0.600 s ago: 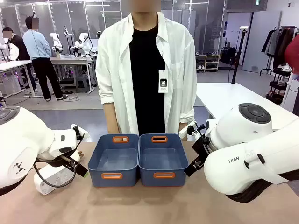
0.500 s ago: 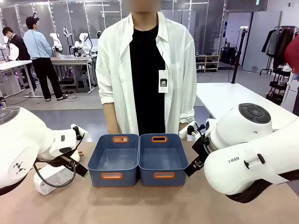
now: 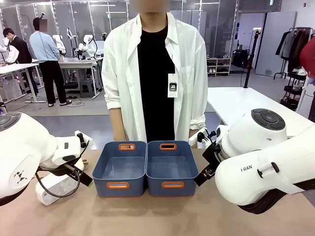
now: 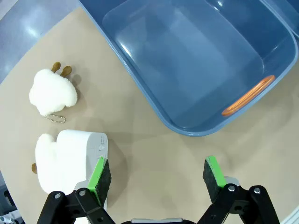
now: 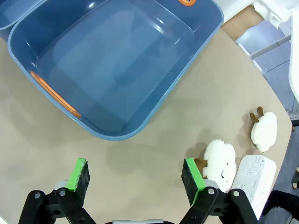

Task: Sort the digital clocks into the basket.
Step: Pick up the Digital clock from the table and place it into the empty Plastic storage basket.

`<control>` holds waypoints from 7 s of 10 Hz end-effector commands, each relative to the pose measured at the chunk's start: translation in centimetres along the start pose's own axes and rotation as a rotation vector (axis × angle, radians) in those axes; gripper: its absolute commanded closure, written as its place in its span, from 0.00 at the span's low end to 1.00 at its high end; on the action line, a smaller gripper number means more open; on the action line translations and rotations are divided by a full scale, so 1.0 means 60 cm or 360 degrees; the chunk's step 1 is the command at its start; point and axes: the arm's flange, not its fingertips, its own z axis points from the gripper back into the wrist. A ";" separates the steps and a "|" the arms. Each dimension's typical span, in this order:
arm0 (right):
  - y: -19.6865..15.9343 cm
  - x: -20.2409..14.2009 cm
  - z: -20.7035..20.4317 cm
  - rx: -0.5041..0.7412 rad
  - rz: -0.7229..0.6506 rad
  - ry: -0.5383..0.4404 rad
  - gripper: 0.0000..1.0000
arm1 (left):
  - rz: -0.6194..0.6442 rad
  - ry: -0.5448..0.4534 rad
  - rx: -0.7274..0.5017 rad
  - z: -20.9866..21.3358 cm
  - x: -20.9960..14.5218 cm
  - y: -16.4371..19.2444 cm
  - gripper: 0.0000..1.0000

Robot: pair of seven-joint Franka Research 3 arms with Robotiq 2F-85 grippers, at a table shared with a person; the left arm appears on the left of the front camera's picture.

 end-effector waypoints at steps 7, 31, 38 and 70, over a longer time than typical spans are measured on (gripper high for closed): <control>-0.058 0.022 0.113 0.0305 -0.0217 0.0097 0.00 | 0.0136 0.0179 -0.0451 0.091 0.038 0.049 0.00; -0.431 -0.507 0.275 0.1075 -0.1632 -0.1033 0.00 | 0.1305 -0.1198 -0.1536 0.240 -0.415 0.402 0.00; -0.431 -0.507 0.275 0.1075 -0.1632 -0.1033 0.00 | 0.1305 -0.1198 -0.1536 0.240 -0.415 0.402 0.00; -0.431 -0.507 0.275 0.1075 -0.1632 -0.1033 0.00 | 0.0360 0.0305 -0.0193 0.030 -0.068 0.138 1.00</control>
